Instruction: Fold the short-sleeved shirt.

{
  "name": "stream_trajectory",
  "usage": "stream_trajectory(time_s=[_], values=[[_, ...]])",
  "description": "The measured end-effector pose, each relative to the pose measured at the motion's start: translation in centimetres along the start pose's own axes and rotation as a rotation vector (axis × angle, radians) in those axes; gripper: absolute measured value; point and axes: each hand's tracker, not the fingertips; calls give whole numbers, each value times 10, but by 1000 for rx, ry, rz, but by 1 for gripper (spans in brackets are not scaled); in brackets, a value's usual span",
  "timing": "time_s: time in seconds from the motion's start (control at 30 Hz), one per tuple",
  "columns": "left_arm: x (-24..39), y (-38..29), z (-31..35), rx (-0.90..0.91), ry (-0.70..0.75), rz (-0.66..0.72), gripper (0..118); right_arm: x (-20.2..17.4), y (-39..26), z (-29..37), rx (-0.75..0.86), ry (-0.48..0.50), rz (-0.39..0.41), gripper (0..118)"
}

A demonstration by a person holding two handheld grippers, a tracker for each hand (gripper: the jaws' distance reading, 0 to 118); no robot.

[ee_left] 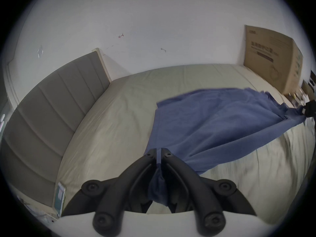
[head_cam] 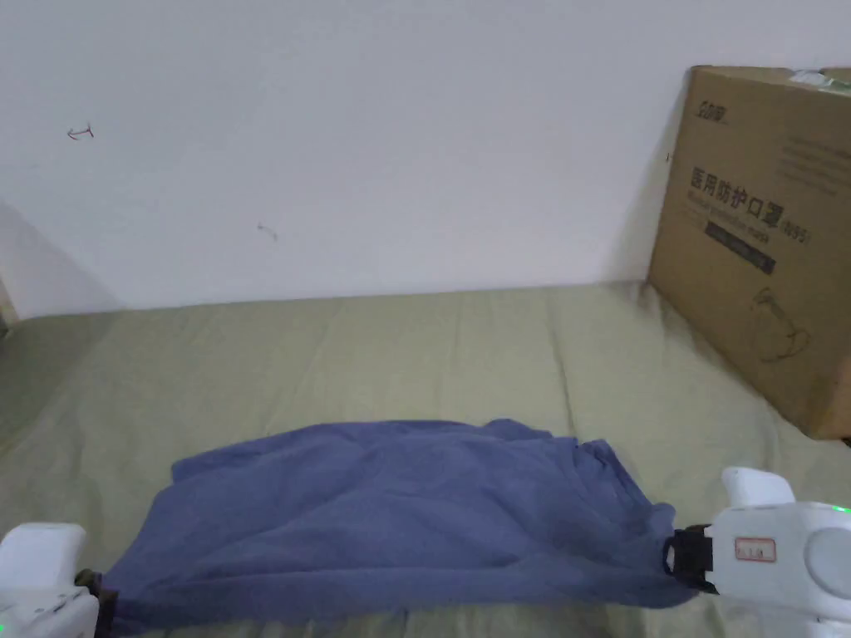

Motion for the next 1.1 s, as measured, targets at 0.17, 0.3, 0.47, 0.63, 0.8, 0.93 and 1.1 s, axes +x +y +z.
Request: stream_trajectory(time_s=[0.17, 0.3, 0.47, 0.63, 0.8, 0.93, 1.1], values=[[-5, -77, 46, -94, -11, 45, 3, 22, -107, 41, -75, -7, -94, 3], [-10, -119, 85, -119, -1, 27, 3, 35, -156, 75, -85, -24, -96, 3], [-9, -153, 113, -133, -22, 68, 3, 40, -185, 88, -114, -49, -87, 3], [-7, -166, 119, -123, -31, 123, 15, 32, -185, 90, -84, -65, -53, 3], [-21, -163, 137, -80, -44, 243, 112, 25, -175, 95, -46, -82, -13, 92], [-31, -161, 165, -55, -43, 301, 110, 14, -178, 119, -4, -68, 51, 92], [-28, -180, 190, -44, -52, 335, 16, -4, -207, 148, 48, -48, 129, 29]])
